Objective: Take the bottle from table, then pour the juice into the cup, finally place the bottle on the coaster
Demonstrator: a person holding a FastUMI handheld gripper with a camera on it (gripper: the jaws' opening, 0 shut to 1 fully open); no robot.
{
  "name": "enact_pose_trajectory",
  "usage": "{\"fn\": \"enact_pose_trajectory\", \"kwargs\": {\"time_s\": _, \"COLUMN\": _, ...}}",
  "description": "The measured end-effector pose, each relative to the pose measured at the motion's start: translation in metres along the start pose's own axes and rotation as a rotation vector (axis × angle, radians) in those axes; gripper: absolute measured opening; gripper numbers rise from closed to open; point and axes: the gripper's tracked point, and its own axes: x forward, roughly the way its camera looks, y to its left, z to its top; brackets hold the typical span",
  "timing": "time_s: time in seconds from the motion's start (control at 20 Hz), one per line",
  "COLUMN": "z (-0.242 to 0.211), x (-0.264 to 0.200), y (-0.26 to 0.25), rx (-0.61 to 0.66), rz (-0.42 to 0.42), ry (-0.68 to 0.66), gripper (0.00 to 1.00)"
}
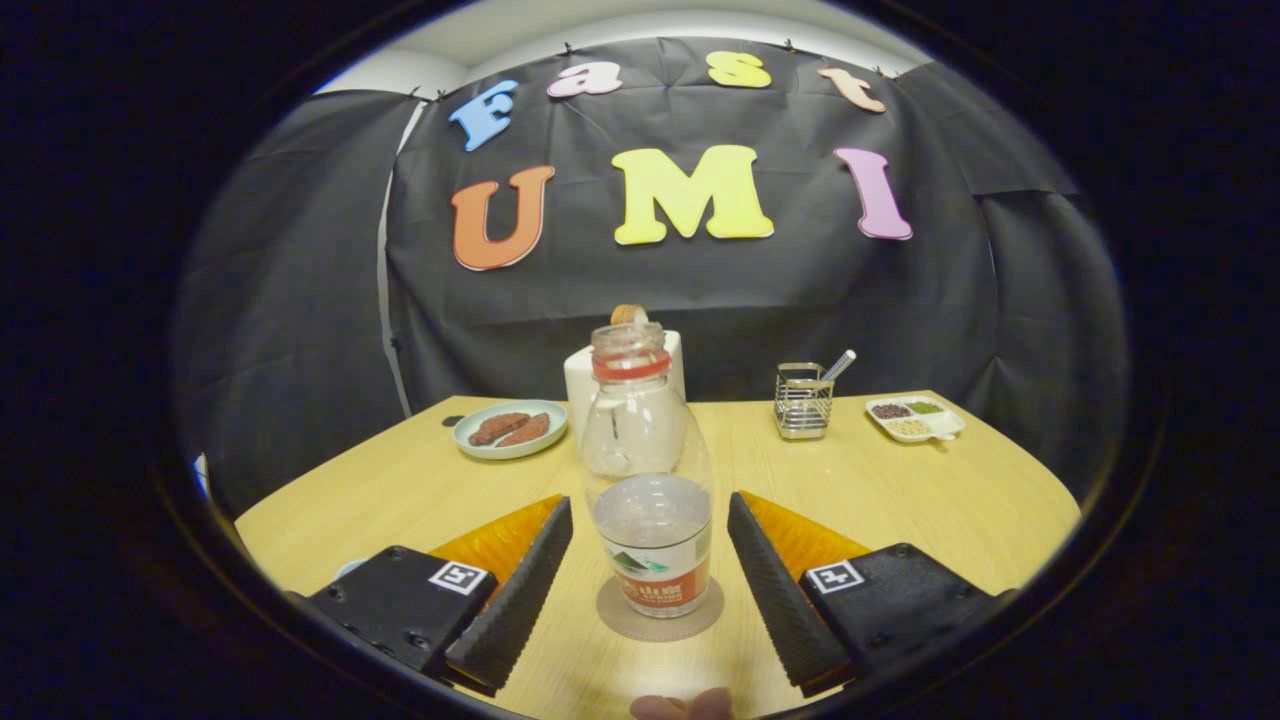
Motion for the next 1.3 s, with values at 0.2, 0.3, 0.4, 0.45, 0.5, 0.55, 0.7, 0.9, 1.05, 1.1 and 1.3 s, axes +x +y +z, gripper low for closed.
{"fn": "enact_pose_trajectory", "kwargs": {"time_s": 0.2, "z": 0.028, "x": -0.032, "y": 0.001, "rx": -0.006, "rz": -0.015, "ry": -0.050, "gripper": 1.00}}
{"fn": "enact_pose_trajectory", "kwargs": {"time_s": 0.3, "z": 0.049, "x": -0.057, "y": 0.000, "rx": -0.038, "rz": -0.034, "ry": -0.097, "gripper": 1.00}}
{"fn": "enact_pose_trajectory", "kwargs": {"time_s": 0.4, "z": 0.070, "x": -0.086, "y": -0.002, "rx": -0.054, "rz": -0.058, "ry": -0.145, "gripper": 1.00}}
{"fn": "enact_pose_trajectory", "kwargs": {"time_s": 0.45, "z": 0.081, "x": -0.102, "y": -0.003, "rx": -0.061, "rz": -0.075, "ry": -0.171, "gripper": 1.00}}
{"fn": "enact_pose_trajectory", "kwargs": {"time_s": 0.5, "z": 0.091, "x": -0.120, "y": -0.006, "rx": -0.067, "rz": -0.093, "ry": -0.193, "gripper": 0.99}}
{"fn": "enact_pose_trajectory", "kwargs": {"time_s": 0.55, "z": 0.098, "x": -0.139, "y": -0.013, "rx": -0.070, "rz": -0.118, "ry": -0.211, "gripper": 0.99}}
{"fn": "enact_pose_trajectory", "kwargs": {"time_s": 0.7, "z": 0.114, "x": -0.190, "y": -0.026, "rx": -0.069, "rz": -0.183, "ry": -0.261, "gripper": 0.99}}
{"fn": "enact_pose_trajectory", "kwargs": {"time_s": 0.9, "z": 0.109, "x": -0.241, "y": -0.030, "rx": -0.068, "rz": -0.219, "ry": -0.278, "gripper": 1.00}}
{"fn": "enact_pose_trajectory", "kwargs": {"time_s": 1.05, "z": 0.105, "x": -0.265, "y": -0.015, "rx": -0.068, "rz": -0.195, "ry": -0.289, "gripper": 1.00}}
{"fn": "enact_pose_trajectory", "kwargs": {"time_s": 1.1, "z": 0.104, "x": -0.271, "y": -0.006, "rx": -0.078, "rz": -0.181, "ry": -0.291, "gripper": 0.99}}
{"fn": "enact_pose_trajectory", "kwargs": {"time_s": 1.3, "z": 0.101, "x": -0.284, "y": 0.018, "rx": -0.105, "rz": -0.137, "ry": -0.296, "gripper": 1.00}}
